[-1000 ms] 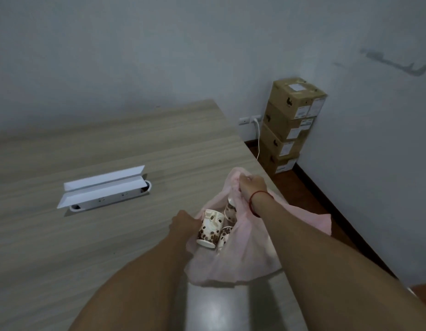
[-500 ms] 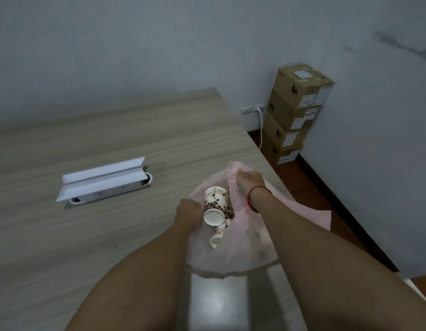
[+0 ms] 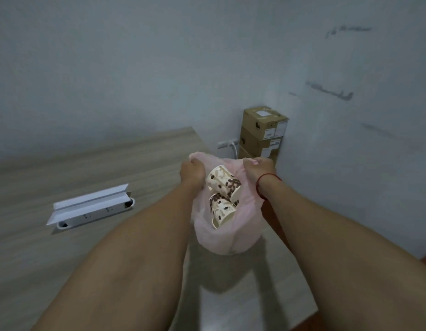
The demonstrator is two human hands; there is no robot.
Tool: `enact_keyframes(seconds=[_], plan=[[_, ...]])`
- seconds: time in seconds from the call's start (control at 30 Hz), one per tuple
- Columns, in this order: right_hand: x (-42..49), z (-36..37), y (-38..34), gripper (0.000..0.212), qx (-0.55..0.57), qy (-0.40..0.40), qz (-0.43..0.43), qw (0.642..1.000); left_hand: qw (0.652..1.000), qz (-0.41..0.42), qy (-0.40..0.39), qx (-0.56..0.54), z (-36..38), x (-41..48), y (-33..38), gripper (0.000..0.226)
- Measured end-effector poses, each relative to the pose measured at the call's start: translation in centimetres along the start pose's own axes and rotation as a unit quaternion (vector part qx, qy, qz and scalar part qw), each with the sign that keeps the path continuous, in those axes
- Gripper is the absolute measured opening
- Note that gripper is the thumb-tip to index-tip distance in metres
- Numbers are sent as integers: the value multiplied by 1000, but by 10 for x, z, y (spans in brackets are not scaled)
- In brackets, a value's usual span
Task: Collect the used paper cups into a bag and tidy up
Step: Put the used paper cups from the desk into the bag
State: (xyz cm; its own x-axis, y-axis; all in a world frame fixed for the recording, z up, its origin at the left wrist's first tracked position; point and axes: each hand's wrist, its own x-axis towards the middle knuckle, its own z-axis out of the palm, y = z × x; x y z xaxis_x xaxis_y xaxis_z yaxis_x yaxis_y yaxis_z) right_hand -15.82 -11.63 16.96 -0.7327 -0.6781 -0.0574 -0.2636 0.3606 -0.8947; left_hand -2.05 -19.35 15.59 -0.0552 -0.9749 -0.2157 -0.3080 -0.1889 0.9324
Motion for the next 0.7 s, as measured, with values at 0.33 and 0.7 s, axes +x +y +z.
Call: enact_keyframes(seconds=[0.33, 0.7], plan=[[6, -106, -1, 20, -3, 132, -2, 991, 991, 73, -113, -24, 80, -47, 80, 51], [-52, -294, 93, 11, 54, 360, 149, 919, 920, 140, -364, 40, 256, -193, 118, 49]])
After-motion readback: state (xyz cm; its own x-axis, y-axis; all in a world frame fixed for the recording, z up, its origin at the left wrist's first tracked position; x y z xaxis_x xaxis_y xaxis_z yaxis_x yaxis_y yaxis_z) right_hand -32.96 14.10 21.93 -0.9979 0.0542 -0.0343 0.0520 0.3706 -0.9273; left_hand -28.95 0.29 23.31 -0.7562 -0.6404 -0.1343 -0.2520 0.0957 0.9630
